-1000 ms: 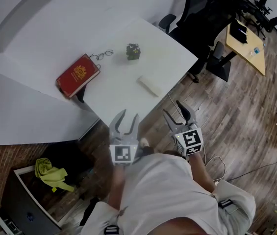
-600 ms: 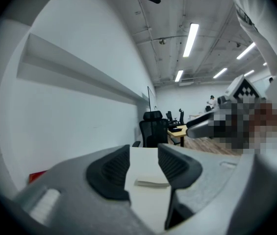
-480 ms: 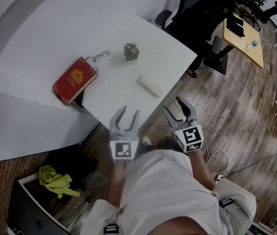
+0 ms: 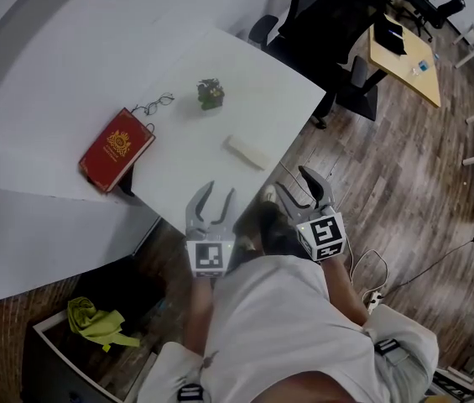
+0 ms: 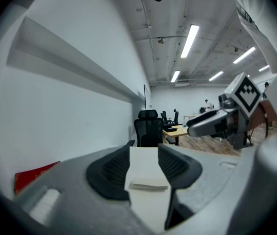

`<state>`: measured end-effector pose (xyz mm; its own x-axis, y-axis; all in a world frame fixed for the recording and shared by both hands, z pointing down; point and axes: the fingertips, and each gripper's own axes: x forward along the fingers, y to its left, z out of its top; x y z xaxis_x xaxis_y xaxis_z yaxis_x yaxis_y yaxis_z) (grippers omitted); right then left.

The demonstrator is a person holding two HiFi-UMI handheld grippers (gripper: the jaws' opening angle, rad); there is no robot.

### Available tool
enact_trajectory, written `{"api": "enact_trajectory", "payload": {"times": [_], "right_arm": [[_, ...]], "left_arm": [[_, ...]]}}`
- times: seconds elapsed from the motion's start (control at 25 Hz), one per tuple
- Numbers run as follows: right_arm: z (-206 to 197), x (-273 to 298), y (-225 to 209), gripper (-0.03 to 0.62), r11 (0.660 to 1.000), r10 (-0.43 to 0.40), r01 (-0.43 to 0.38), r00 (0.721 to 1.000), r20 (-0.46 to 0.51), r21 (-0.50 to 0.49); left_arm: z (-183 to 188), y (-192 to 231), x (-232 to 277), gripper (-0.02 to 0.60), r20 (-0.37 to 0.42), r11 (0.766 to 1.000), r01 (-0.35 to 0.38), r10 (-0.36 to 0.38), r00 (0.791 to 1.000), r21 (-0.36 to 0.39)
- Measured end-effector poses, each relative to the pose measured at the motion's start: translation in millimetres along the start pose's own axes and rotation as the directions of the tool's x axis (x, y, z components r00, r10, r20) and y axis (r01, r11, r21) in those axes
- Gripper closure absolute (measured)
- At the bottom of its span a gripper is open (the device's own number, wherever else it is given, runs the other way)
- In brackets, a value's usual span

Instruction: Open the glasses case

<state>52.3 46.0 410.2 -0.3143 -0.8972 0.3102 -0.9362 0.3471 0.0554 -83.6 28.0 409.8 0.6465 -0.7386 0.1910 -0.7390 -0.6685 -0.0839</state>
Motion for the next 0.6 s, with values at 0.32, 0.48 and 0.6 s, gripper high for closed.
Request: {"api": "enact_trajectory", "payload": {"times": [0.32, 0.48, 0.6], "right_arm": [[-3.1, 33.5, -18.6, 0.336, 0.999, 0.032, -0.032, 0.999, -0.026, -0.001], [-2.5, 54.7, -32.9, 0.336, 0.999, 0.048, -0.048, 0.998, -0.042, 0.000], [-5.6, 69.5, -43.2, 0.336, 0.998, 0.063, -0.064, 0.996, -0.066, -0.002]], "left_arm": [[-8.5, 13.6, 32.8, 0.402, -0.026, 1.000, -0.013, 0.013, 1.000, 0.001], [-16.0, 22.9, 56.3, 0.402, -0.046, 1.000, -0.021, 0.020, 0.999, -0.014], [-23.5, 29.1, 72.3, 0.402, -0.082, 0.999, -0.029, 0.026, 0.996, -0.037]]}}
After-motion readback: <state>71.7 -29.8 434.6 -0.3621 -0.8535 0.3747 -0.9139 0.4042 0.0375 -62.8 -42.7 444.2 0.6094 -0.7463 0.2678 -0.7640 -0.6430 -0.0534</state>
